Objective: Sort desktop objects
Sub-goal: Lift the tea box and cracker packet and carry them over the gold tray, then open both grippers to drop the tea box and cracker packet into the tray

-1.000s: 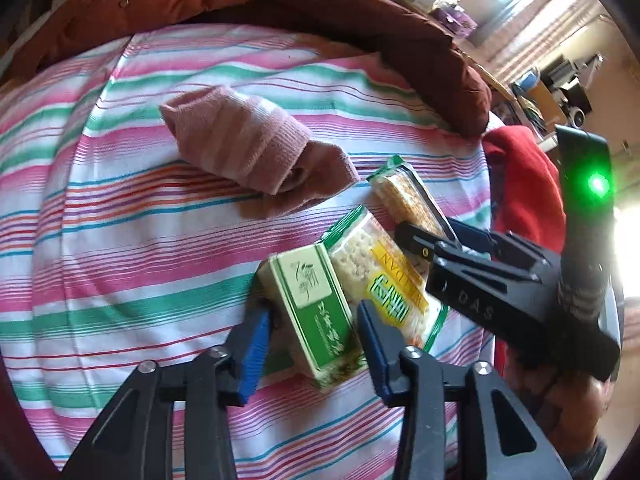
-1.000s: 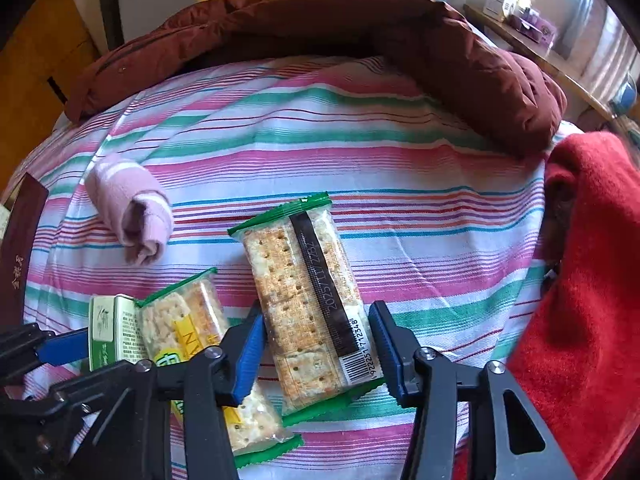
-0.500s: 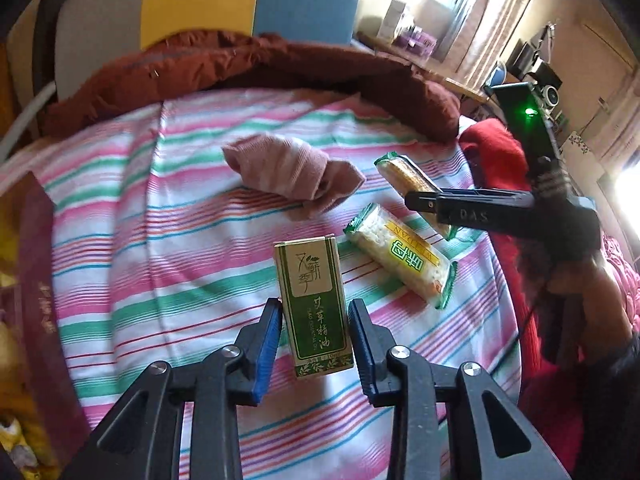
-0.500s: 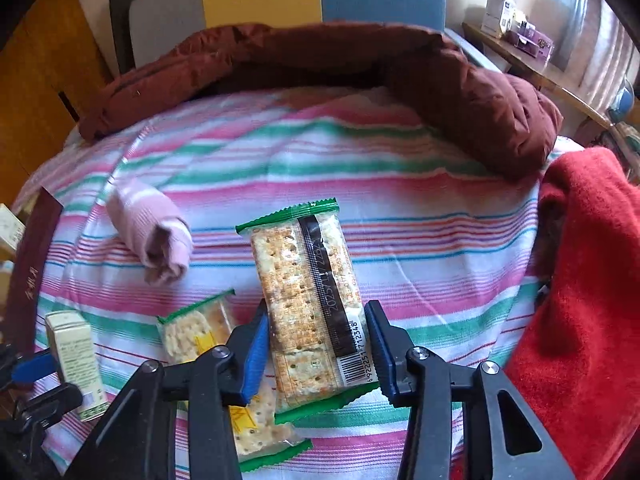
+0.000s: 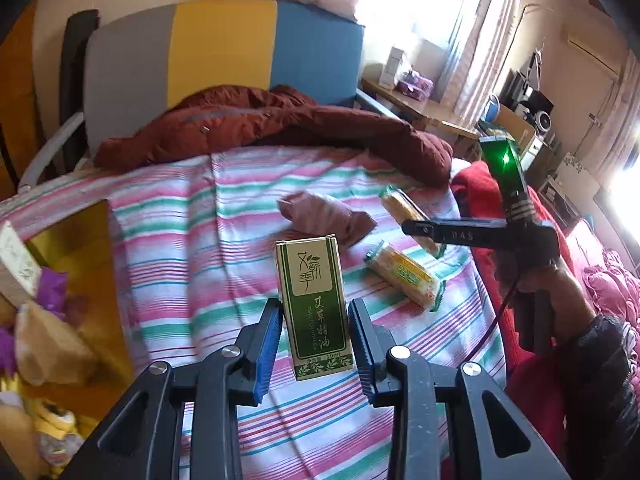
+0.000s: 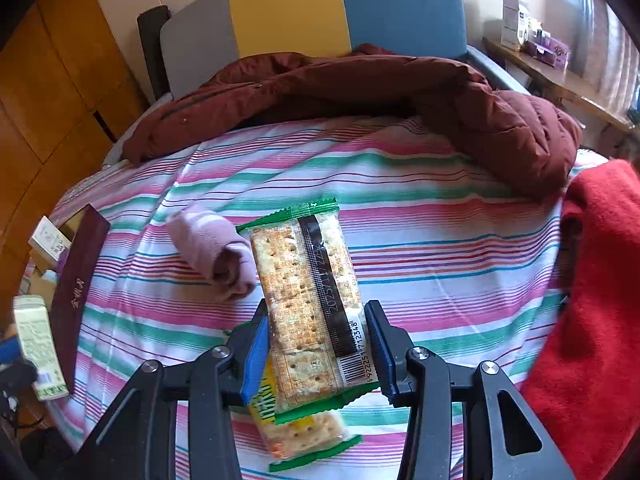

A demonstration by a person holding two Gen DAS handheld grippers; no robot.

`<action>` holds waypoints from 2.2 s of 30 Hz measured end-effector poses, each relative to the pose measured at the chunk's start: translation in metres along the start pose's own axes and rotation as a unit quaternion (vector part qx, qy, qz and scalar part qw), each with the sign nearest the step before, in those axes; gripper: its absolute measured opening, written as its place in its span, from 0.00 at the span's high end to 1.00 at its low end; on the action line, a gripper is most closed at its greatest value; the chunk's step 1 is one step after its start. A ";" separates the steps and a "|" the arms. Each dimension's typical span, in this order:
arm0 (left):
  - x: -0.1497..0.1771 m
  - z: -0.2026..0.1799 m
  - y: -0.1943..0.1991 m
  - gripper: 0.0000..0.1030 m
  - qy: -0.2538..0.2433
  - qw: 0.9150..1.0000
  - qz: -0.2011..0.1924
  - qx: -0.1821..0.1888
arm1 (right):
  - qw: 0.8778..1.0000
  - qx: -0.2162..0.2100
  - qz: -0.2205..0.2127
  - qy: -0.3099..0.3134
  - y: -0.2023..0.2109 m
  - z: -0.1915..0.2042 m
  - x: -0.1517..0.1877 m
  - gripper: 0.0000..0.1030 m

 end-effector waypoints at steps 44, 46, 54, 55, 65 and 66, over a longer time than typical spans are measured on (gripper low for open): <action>0.069 0.224 0.146 0.67 0.137 0.966 -0.097 -0.198 | 0.980 -0.183 -0.016 0.079 0.024 0.336 0.047 0.55; 0.071 0.233 0.147 0.67 0.140 0.963 -0.098 -0.208 | 0.980 -0.182 -0.019 0.075 0.024 0.343 0.046 0.55; 0.074 0.264 0.133 0.67 0.149 0.954 -0.080 -0.249 | 0.983 -0.167 -0.020 0.078 0.016 0.363 0.039 0.55; 0.074 0.268 0.129 0.67 0.151 0.953 -0.075 -0.251 | 0.983 -0.164 -0.018 0.081 0.013 0.366 0.039 0.55; 0.070 0.271 0.112 0.66 0.144 0.953 -0.065 -0.257 | 0.984 -0.148 -0.022 0.093 0.005 0.375 0.042 0.53; 0.070 0.269 0.110 0.66 0.142 0.954 -0.065 -0.256 | 0.985 -0.146 -0.023 0.094 0.005 0.375 0.043 0.53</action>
Point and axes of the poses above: each gripper's, at about its wrist camera, not at the fingertips, and y roughly against the way its jaws point, z to its left, x to its underside, the point moved 4 cm from there along -y, roughly the way its jaws point, and after that the axes turned 4 degrees about x, right-handed, at the moved point
